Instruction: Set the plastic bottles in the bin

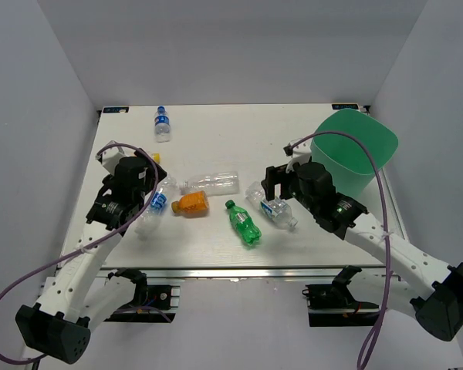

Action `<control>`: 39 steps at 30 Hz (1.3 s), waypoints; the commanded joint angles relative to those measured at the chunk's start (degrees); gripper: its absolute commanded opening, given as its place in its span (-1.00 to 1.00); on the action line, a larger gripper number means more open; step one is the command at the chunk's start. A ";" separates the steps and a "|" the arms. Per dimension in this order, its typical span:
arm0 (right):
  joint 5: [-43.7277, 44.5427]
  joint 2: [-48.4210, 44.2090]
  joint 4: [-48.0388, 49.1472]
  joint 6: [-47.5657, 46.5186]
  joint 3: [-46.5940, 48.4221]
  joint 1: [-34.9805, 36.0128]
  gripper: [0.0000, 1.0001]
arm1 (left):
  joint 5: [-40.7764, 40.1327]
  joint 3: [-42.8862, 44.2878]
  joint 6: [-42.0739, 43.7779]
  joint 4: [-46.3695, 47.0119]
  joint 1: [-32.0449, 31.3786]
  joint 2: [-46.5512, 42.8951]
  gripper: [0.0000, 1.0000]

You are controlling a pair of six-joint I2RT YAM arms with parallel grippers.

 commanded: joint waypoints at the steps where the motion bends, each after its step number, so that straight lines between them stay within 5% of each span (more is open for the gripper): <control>1: -4.54 0.30 -0.10 -3.24 2.76 0.06 0.79 | -2.50 0.44 -0.76 -1.73 -0.11 -1.75 0.96; 9: -12.73 5.73 -3.41 -14.57 3.99 0.06 0.79 | -3.04 -0.70 -0.67 -1.03 -0.11 -0.96 0.96; 14: -6.24 14.77 -8.08 -19.05 6.63 0.06 0.79 | 0.91 -2.11 -0.67 3.89 -0.11 1.49 0.96; 24: -0.25 25.43 -9.94 -17.49 9.00 -0.11 0.79 | 2.51 -3.87 1.00 7.41 -0.11 4.92 0.96; 32: -4.72 30.26 -9.33 -14.05 7.95 -1.52 0.79 | 1.97 -4.22 1.26 8.29 -0.11 5.10 0.96; 37: -9.04 32.37 -7.30 -12.74 8.47 -2.13 0.54 | 1.97 -4.66 1.26 8.29 -0.11 4.93 0.96; 39: -6.86 31.77 -8.44 -12.56 10.23 -2.49 0.12 | 1.71 -4.31 1.26 7.77 -0.11 4.75 0.96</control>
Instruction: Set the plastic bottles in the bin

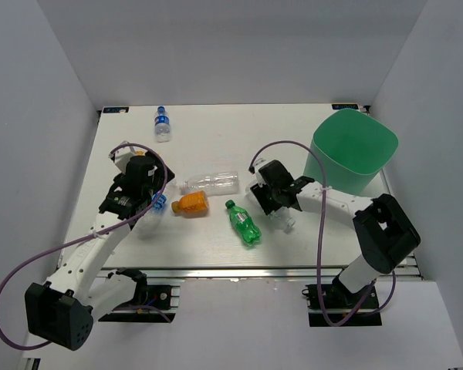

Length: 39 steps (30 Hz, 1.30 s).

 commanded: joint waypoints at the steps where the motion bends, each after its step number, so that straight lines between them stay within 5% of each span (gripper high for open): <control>1: 1.35 -2.13 0.52 3.43 4.14 -0.56 -0.04 | -0.93 -0.18 0.35 0.35 -0.11 -0.74 0.96; 2: 3.02 -3.37 0.25 4.06 5.45 -0.65 -0.20 | -1.20 -0.35 0.35 0.44 -0.11 -0.91 0.96; 13: 5.66 -22.78 5.78 2.84 21.45 -1.70 -0.30 | -0.67 -0.18 0.08 0.44 -0.11 -0.56 0.96; 19: 25.17 -25.08 7.38 -0.59 26.11 -8.90 -0.25 | 1.70 -0.88 0.96 1.67 -0.11 -0.74 0.96; 27: 15.44 -25.97 2.72 2.84 21.28 -25.69 0.17 | 3.72 -0.97 2.10 3.16 -0.11 0.05 0.96; 33: 14.64 -26.67 1.40 3.62 19.25 -25.97 0.79 | 4.86 -0.71 2.19 3.17 -0.11 1.11 0.96; 39: 0.33 -30.26 1.75 2.05 20.05 -25.97 0.79 | 6.45 -0.44 2.10 3.34 -0.11 1.29 0.96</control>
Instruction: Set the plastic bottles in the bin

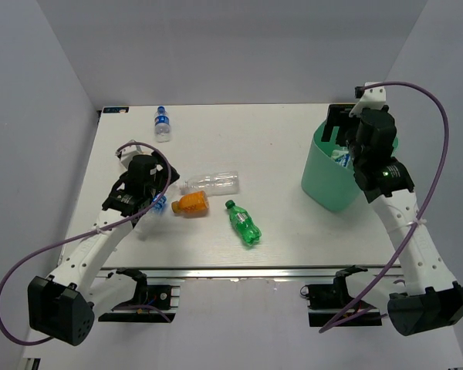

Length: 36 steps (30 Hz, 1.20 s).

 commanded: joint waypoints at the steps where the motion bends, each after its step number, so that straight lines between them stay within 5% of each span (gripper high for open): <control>1: -12.07 -3.58 1.40 -0.75 2.39 -0.06 0.79 | 1.38 0.04 0.57 1.00 -0.20 -0.75 0.96; 4: -21.40 -2.98 -2.29 -3.03 4.06 2.39 0.79 | 1.81 -0.31 0.14 1.70 -0.11 -0.92 0.96; 11: -14.64 4.48 -6.78 -0.94 -0.13 23.11 0.79 | 3.31 0.30 -0.66 -0.22 -0.20 0.48 0.96; 19: -15.88 12.23 -1.42 7.77 -11.84 35.07 0.79 | 3.13 -0.05 -0.83 -1.63 -0.20 0.74 0.97; 32: -12.45 27.43 7.10 14.19 -19.40 41.24 0.79 | 5.25 -2.77 -2.06 -2.86 -0.11 0.92 0.96; 34: -10.97 29.45 6.85 14.97 -18.27 41.33 0.66 | 5.07 -3.04 -2.41 -3.39 -0.11 0.57 0.96; 36: -9.04 28.33 6.14 15.42 -16.78 41.25 0.22 | 5.16 -3.39 -2.76 -3.57 -0.20 0.13 0.96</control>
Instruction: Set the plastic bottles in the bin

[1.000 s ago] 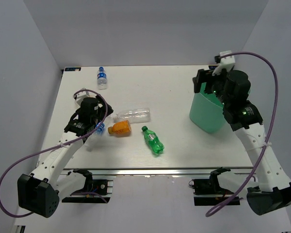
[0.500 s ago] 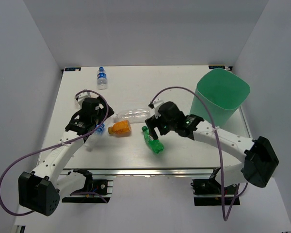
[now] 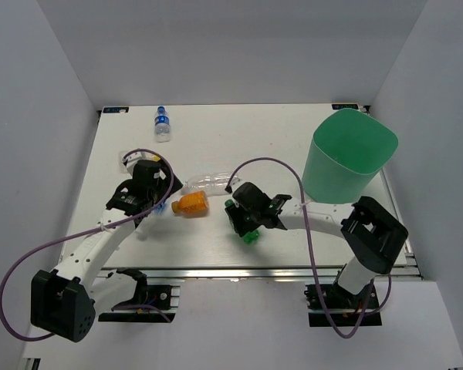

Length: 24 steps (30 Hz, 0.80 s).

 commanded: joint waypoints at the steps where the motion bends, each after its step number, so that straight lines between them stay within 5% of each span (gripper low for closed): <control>1: 4.57 -2.60 1.99 2.13 2.84 0.31 0.07 | 0.61 -0.83 -1.21 -0.88 -0.11 -1.53 0.96; 2: 6.14 -4.10 2.51 1.96 3.01 0.31 -0.15 | 0.18 -0.92 -1.83 -1.31 -0.11 -1.62 0.96; 5: 14.66 -10.69 2.08 -0.58 4.50 0.22 -0.42 | -0.97 -1.01 -3.24 -3.16 -0.20 -1.88 0.96; 11: 29.08 -22.82 4.53 -11.30 10.30 -3.20 -0.55 | 0.17 -2.67 -4.90 -2.29 -0.64 -1.88 0.96; 17: 37.62 -29.24 6.91 -17.73 16.10 -14.44 -0.53 | -1.49 -2.50 -6.84 -3.34 -2.13 0.92 0.96; 21: 39.91 -29.95 6.92 -18.09 16.64 -28.30 -0.53 | -1.50 -3.03 -8.33 -2.73 -3.27 1.81 0.96; 24: 36.42 -30.12 2.35 -14.85 16.82 -34.65 -0.29 | -2.11 -2.86 -9.38 -2.72 -3.71 2.94 0.96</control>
